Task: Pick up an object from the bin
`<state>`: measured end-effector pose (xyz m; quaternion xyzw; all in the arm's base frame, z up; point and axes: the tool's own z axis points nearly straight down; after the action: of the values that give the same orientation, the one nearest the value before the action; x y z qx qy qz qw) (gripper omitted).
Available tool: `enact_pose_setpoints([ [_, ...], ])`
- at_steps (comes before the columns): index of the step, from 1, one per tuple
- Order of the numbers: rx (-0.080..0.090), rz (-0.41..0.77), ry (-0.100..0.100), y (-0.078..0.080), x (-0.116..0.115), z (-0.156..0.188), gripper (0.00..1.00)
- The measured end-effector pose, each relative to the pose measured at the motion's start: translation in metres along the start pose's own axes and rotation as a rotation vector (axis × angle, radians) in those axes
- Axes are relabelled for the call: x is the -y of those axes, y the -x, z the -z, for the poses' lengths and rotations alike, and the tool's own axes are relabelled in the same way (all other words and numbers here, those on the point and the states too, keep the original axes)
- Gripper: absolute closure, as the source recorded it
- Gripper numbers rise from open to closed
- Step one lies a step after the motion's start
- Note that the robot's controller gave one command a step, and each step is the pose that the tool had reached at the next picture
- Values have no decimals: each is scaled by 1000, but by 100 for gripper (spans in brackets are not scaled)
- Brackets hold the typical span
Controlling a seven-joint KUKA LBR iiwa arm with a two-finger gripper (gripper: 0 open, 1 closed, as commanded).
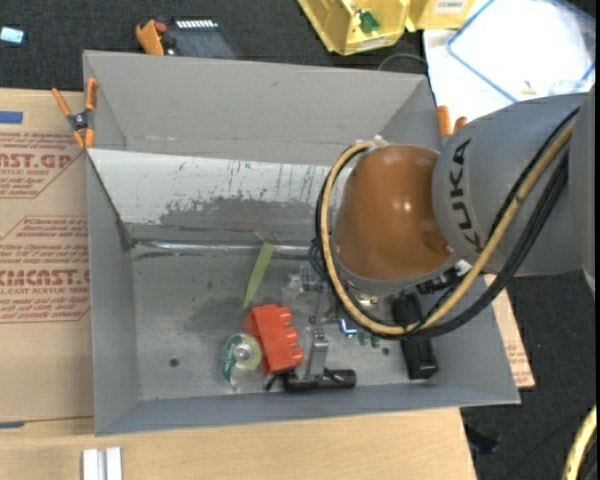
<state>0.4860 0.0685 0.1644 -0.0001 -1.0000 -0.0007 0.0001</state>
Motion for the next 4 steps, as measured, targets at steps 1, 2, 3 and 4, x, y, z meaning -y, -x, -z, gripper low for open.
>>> enact_pose_setpoints([
  [1,0,0,0,0,0,0,0],
  [2,7,-28,2,14,-32,-56,0],
  [3,6,157,-1,51,-46,-83,0],
  [4,6,90,2,53,-39,-80,0],
])
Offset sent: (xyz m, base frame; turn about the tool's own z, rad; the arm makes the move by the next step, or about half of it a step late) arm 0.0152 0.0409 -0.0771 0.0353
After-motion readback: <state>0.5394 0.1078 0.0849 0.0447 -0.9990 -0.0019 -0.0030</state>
